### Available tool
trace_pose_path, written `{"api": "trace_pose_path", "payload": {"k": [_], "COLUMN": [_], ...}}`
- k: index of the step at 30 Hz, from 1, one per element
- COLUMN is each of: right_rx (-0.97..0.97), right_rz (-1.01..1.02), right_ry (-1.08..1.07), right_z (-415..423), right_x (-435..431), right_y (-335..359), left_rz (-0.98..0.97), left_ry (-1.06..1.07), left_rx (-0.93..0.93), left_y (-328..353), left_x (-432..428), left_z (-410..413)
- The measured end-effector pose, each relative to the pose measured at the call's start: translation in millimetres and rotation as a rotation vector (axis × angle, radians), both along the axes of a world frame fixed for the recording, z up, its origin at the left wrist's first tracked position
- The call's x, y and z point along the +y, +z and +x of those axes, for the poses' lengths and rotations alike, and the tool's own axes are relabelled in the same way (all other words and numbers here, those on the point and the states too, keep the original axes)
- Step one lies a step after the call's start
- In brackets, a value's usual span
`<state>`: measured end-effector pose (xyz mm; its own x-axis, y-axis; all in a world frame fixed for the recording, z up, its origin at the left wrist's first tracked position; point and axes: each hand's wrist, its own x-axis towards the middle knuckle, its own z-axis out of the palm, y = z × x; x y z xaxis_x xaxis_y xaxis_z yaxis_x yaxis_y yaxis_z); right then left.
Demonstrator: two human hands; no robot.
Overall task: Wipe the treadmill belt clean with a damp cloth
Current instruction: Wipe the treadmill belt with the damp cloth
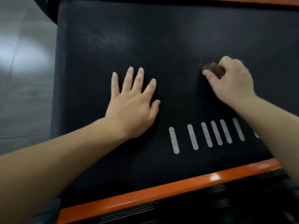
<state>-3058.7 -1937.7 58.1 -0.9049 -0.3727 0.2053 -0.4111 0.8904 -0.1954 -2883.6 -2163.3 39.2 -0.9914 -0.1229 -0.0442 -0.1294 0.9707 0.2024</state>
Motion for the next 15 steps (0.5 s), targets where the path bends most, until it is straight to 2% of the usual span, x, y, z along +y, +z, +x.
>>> {"api": "trace_pose_path", "payload": {"k": [2,7,9,11,15], "right_rx": [-0.006,-0.105,-0.115,-0.044,0.091], "right_rz": [0.017,-0.043,-0.04,0.013,-0.005], "right_ry": [0.003,0.355,0.459,0.525,0.305], "right_z": [2,55,40,8,-86], "right_x": [-8,-7,-5,-6,-33], "right_y": [-1,-4,-2,-7,-8], "left_rz": [0.023,0.187,0.221,0.235,0.173], "left_ry": [0.005,0.104,0.132,0.128,0.189], "left_rx": [-0.006,0.048,0.067,0.079,0.073], "left_y": [4,10,8,3,1], "left_x": [4,20,25,30,45], "left_z": [-4,-19,-28,-39,-63]}}
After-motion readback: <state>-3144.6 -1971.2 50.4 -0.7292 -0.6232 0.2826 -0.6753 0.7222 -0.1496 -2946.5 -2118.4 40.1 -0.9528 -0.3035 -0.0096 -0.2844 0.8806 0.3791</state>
